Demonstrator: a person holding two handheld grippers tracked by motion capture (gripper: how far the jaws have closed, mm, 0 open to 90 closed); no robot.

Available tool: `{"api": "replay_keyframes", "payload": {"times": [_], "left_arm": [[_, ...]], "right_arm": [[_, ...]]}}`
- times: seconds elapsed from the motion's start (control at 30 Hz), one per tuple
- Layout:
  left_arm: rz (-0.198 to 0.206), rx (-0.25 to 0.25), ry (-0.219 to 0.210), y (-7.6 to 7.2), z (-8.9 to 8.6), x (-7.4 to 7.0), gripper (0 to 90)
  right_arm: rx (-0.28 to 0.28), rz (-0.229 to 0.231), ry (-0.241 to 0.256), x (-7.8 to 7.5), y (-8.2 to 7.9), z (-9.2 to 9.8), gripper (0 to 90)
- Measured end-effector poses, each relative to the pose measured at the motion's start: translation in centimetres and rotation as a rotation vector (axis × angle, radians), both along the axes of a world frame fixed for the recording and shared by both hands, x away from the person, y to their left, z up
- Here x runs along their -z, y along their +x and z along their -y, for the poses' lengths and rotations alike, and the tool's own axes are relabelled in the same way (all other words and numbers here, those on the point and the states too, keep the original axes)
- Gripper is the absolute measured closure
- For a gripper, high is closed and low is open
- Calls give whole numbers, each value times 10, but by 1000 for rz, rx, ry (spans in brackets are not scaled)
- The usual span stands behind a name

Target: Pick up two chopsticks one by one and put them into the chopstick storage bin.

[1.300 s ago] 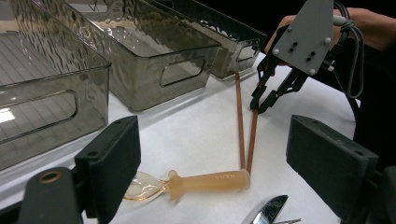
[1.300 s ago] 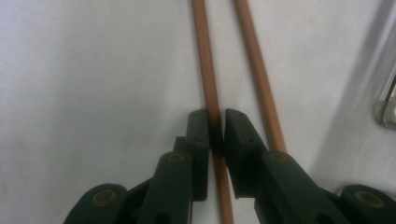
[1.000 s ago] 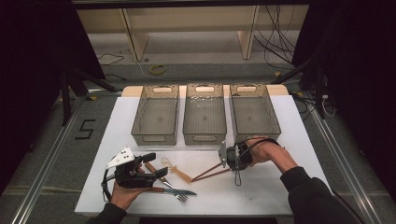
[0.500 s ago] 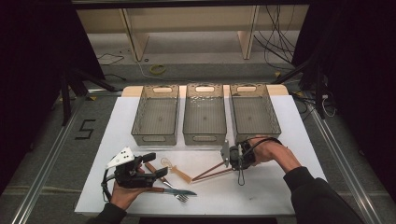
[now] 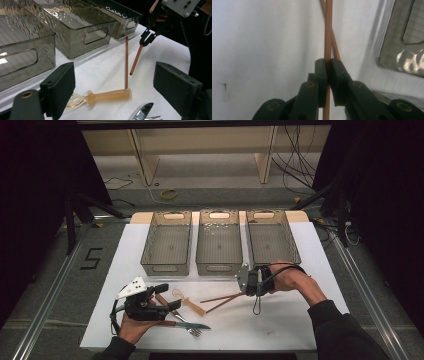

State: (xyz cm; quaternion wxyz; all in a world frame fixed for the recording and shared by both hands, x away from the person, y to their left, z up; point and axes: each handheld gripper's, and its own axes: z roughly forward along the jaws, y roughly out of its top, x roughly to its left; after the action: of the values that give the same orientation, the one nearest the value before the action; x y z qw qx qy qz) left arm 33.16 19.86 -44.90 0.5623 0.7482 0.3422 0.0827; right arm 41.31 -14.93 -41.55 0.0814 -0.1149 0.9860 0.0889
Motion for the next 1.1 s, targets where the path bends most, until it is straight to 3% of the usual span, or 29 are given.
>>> {"api": "replay_keyframes", "payload": {"times": [0.33,0.67,0.9,1.1], "left_arm": [[-47,88,164,8,26,-12,187],[-50,208,333,21,63,-25,254],[-82,280,420,27,81,-21,310],[-76,319,487,29,90,-21,392]], "right_arm": [[-12,27,-1,-6,-7,-10,846],[-20,51,-9,-13,-11,-20,846],[-44,62,-19,-13,-14,-26,846],[-65,67,-21,-15,-16,-30,847]]}}
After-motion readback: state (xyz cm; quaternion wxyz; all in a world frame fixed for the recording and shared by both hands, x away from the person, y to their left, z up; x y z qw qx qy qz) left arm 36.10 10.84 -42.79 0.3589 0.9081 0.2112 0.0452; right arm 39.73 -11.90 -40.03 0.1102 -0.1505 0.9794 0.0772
